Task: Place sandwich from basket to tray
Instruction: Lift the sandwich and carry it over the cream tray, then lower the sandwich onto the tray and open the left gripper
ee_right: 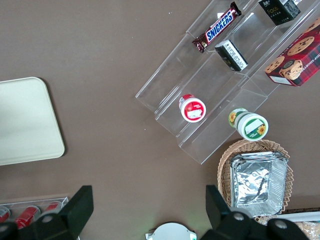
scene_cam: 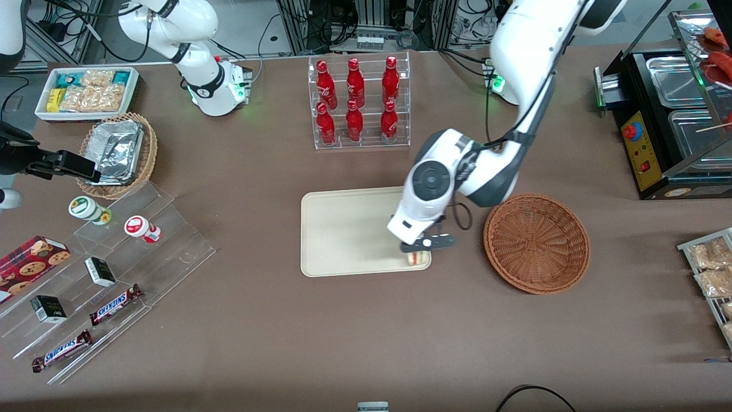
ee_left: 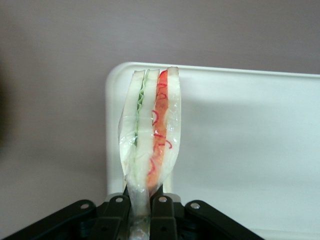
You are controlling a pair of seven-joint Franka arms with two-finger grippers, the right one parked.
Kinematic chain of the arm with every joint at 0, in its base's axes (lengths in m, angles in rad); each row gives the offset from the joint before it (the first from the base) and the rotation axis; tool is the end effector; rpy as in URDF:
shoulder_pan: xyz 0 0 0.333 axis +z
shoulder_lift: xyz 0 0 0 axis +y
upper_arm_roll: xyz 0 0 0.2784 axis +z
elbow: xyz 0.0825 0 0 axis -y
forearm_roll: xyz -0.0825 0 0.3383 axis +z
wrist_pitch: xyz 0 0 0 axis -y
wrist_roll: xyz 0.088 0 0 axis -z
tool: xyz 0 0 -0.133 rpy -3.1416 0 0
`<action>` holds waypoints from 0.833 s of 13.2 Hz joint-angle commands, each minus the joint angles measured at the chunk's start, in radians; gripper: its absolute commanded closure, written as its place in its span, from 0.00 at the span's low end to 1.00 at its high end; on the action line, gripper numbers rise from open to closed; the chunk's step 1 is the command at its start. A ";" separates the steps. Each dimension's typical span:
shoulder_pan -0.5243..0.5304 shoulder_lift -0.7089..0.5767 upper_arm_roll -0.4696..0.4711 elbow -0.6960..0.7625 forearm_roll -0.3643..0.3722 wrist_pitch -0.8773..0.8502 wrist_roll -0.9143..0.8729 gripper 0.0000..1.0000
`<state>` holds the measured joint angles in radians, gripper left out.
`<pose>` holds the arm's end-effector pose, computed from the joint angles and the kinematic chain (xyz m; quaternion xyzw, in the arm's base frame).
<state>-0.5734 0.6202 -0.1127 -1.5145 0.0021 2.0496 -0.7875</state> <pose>0.4973 -0.3958 0.2626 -0.9969 -0.0591 0.0517 0.0035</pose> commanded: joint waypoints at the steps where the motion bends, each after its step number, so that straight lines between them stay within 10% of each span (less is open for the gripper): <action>1: -0.068 0.110 0.011 0.161 -0.010 -0.019 -0.067 1.00; 11: -0.146 0.158 0.011 0.191 -0.011 0.038 -0.159 1.00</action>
<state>-0.7060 0.7647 -0.1134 -1.3505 0.0018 2.0906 -0.9257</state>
